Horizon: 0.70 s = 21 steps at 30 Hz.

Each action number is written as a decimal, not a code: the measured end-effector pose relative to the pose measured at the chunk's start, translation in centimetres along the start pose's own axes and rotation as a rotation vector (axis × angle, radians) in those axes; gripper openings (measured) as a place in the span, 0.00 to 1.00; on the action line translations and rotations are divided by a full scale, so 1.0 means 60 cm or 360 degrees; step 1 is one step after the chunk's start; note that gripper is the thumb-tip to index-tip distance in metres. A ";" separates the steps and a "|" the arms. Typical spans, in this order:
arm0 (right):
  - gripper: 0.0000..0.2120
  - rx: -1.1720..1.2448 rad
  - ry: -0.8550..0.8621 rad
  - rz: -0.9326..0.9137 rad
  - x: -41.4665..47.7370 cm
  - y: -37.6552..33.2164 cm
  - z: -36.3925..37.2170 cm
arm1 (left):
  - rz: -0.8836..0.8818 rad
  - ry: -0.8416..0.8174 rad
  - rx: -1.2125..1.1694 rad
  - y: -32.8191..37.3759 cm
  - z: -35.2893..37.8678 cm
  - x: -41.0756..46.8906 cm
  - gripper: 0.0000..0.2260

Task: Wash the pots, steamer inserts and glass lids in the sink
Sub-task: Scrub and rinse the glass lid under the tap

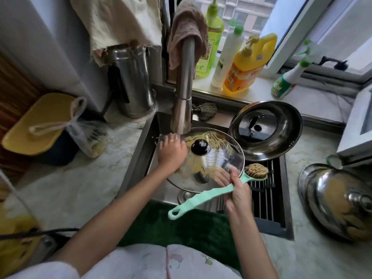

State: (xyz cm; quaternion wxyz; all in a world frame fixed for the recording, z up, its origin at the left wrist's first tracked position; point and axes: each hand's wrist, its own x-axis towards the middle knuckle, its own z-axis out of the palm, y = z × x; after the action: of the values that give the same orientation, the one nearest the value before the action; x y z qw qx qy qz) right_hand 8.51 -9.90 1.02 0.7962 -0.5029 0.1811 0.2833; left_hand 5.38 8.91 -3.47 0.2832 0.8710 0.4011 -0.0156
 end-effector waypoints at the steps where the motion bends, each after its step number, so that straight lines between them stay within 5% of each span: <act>1: 0.10 0.0022 -0.0002 0.0018 0.001 -0.001 0.002 | 0.0150 -0.0001 0.0067 0.009 0.008 -0.022 0.23; 4: 0.10 -0.0008 -0.0015 0.0022 0.001 -0.006 0.007 | 0.0486 0.0025 0.0050 0.015 0.021 -0.076 0.23; 10: 0.06 0.0008 -0.0028 0.0022 -0.007 -0.009 0.013 | -0.0082 -0.0068 0.0004 -0.022 -0.001 0.017 0.21; 14: 0.05 0.0001 -0.0019 0.0023 0.007 -0.011 0.012 | 0.0436 0.0054 -0.0052 0.012 0.022 -0.096 0.23; 16: 0.06 -0.0043 -0.0058 0.0031 0.006 -0.010 0.010 | 0.0332 0.0123 -0.0128 0.004 0.012 -0.069 0.22; 19: 0.07 -0.0107 -0.0121 0.0034 0.004 -0.014 0.000 | -0.0022 -0.0132 -0.0415 -0.016 -0.013 0.023 0.19; 21: 0.07 -0.0154 -0.0148 0.0083 0.010 -0.024 -0.008 | 0.0086 -0.0416 -0.0372 -0.016 -0.027 0.061 0.20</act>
State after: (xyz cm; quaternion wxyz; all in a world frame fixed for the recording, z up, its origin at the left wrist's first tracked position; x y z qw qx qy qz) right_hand 9.89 -10.64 1.48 0.7710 -0.5222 0.1430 0.3354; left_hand 6.86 12.76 -3.47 0.4324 0.8333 0.3363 -0.0743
